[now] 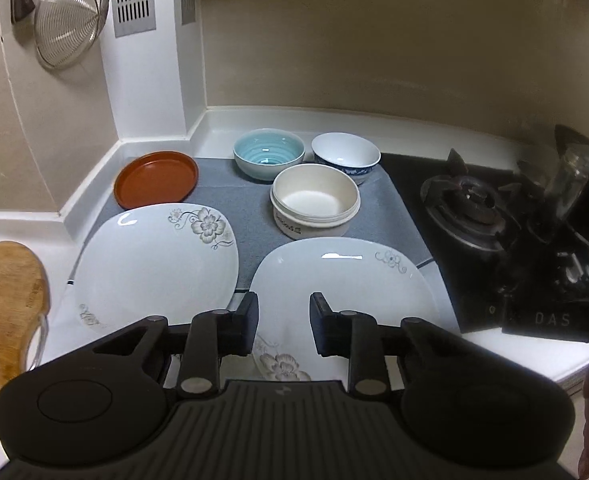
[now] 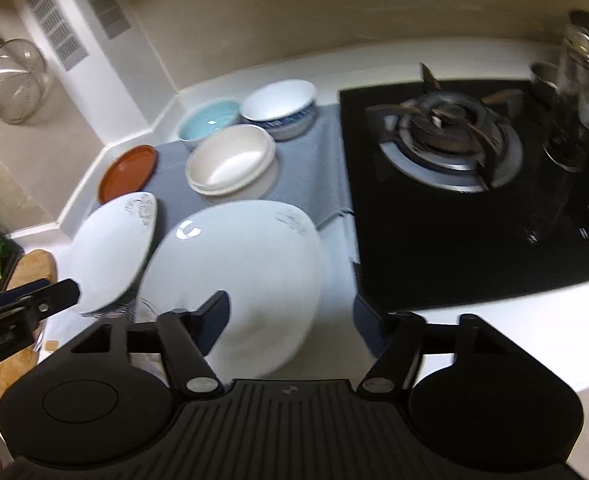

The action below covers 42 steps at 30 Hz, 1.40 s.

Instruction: Organize plates and bowls

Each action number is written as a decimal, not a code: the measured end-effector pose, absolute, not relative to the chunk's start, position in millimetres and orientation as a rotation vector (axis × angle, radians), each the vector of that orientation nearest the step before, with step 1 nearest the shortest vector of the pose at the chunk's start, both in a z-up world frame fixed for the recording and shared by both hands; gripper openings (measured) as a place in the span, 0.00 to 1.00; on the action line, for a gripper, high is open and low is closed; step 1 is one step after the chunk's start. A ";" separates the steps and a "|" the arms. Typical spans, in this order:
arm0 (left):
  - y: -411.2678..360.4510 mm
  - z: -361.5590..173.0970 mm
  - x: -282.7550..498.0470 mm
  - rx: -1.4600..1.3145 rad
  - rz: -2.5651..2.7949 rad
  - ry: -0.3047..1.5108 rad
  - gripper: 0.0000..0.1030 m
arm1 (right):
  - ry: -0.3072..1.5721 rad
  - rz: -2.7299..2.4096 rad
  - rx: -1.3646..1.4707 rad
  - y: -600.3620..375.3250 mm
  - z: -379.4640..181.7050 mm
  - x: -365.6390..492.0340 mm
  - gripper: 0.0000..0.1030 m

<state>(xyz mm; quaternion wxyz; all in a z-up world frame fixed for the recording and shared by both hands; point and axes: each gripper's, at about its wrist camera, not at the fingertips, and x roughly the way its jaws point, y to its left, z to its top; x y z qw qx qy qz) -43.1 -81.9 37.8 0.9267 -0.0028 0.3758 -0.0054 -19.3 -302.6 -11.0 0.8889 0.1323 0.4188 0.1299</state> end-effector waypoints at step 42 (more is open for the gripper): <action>184.7 -27.7 14.5 -0.273 0.001 0.763 0.16 | 0.862 0.350 0.177 -88.3 -13.1 65.1 0.15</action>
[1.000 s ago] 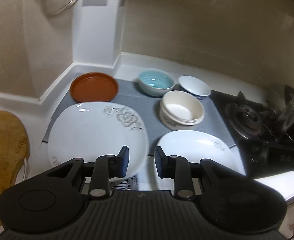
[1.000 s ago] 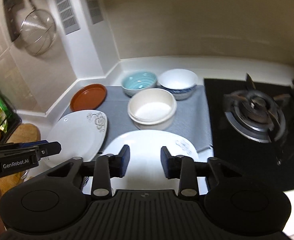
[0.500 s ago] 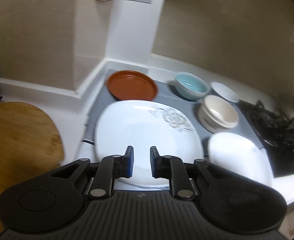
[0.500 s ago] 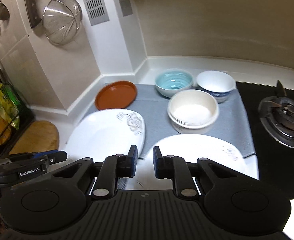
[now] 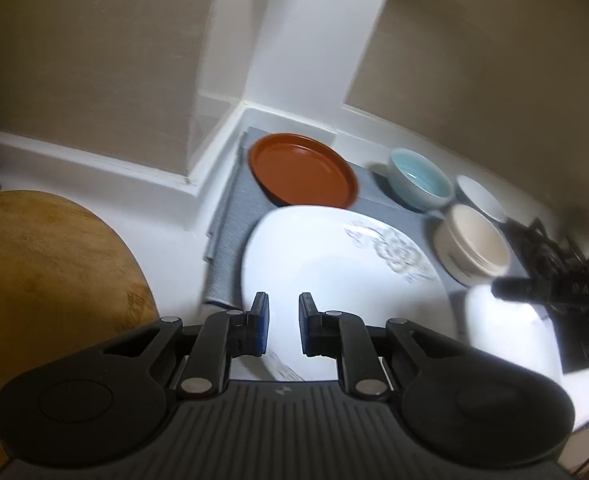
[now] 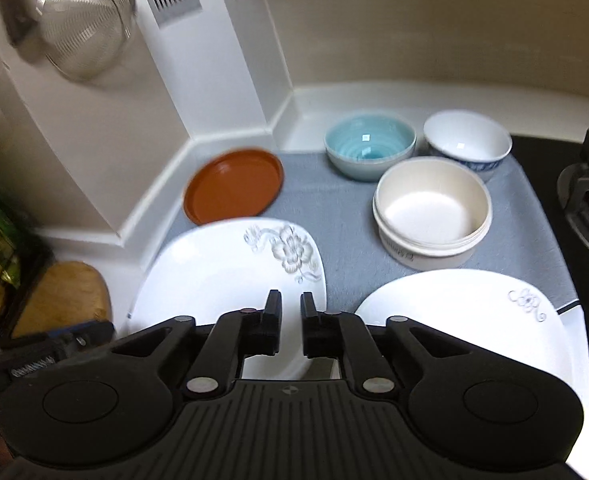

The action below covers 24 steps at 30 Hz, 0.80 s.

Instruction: Organize plates and bowls

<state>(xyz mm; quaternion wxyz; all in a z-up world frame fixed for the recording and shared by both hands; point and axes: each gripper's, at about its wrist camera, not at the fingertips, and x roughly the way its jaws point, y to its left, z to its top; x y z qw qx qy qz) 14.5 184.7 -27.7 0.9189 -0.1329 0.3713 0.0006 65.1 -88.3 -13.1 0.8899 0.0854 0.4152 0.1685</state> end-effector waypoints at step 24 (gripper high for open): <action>205.4 -70.1 58.3 -0.423 0.046 0.889 0.16 | 1.014 0.368 0.098 -60.4 -76.0 137.0 0.27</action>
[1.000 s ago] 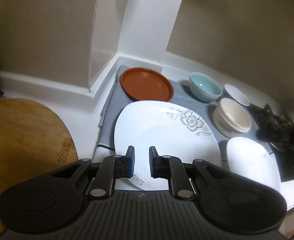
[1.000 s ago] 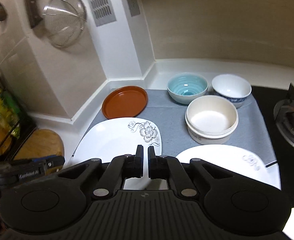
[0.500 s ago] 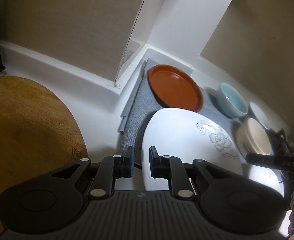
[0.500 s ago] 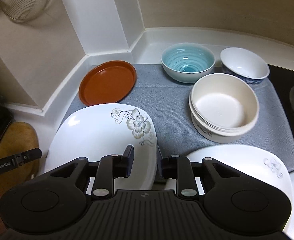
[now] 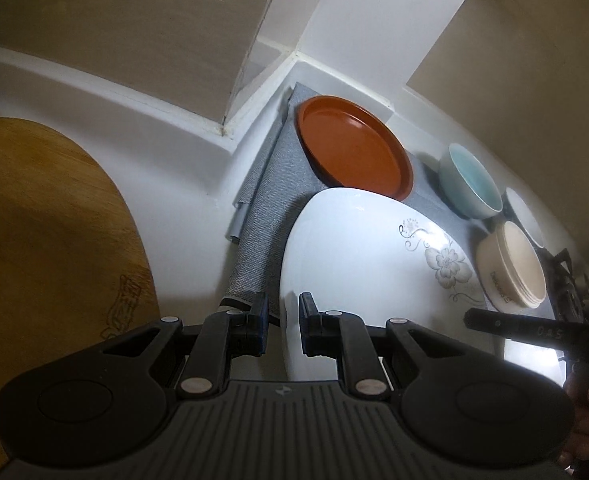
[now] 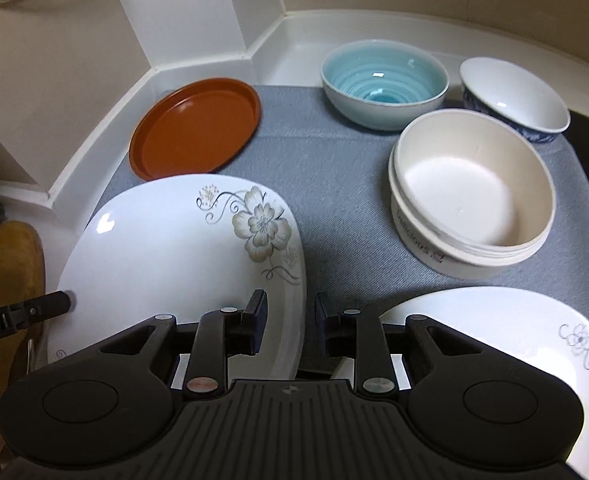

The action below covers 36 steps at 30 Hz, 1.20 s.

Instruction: Organize plates and bowls

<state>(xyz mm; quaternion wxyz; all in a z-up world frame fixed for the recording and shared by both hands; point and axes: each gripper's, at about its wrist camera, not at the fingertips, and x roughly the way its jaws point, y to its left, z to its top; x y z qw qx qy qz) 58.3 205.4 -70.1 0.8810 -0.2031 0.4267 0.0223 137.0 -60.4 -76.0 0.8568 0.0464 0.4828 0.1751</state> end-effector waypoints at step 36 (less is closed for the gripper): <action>156.6 -19.1 24.4 -0.265 -0.073 0.776 0.16 | 0.882 0.388 0.214 -102.1 -40.6 88.6 0.24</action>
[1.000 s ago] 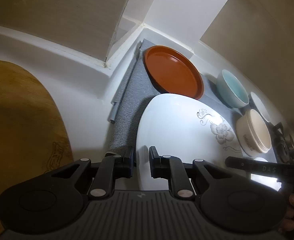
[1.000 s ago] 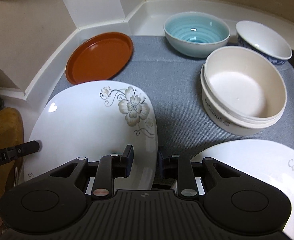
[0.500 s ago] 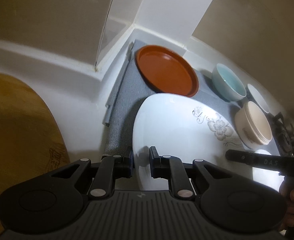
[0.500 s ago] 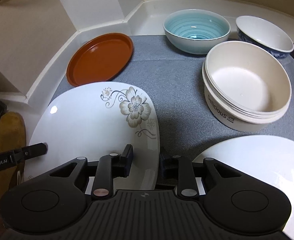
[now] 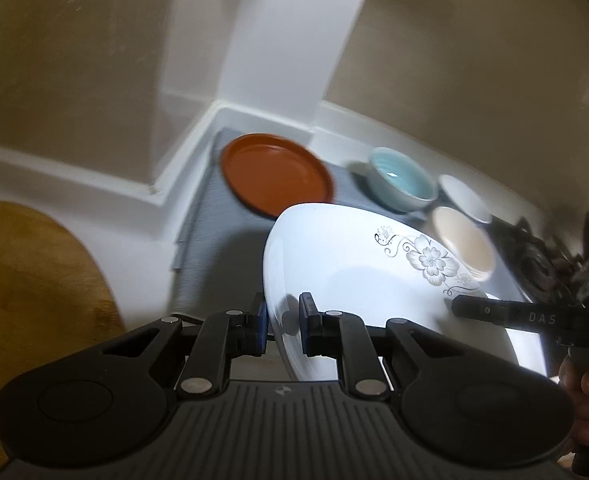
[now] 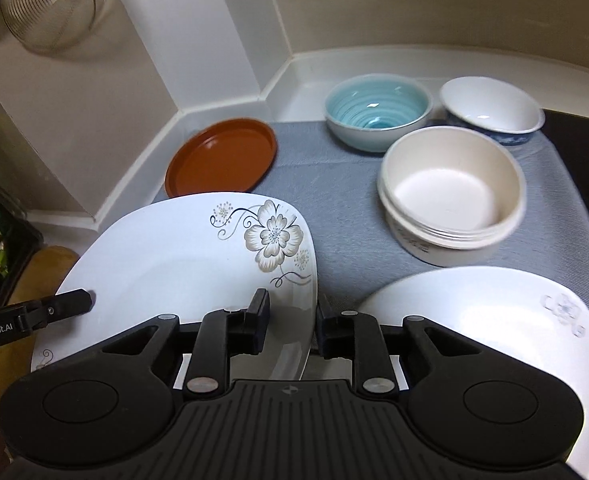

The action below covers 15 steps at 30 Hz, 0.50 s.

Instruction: Organize plates and bowls

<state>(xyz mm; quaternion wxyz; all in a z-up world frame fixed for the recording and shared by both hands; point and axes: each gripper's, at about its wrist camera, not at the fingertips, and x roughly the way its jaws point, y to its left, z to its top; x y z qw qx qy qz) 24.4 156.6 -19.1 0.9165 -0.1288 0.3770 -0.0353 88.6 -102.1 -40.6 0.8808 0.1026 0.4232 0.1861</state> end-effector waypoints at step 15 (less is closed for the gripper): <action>67.9 -31.0 28.8 -0.149 -0.265 0.798 0.16 | 0.836 0.185 0.315 -193.8 -52.4 34.8 0.24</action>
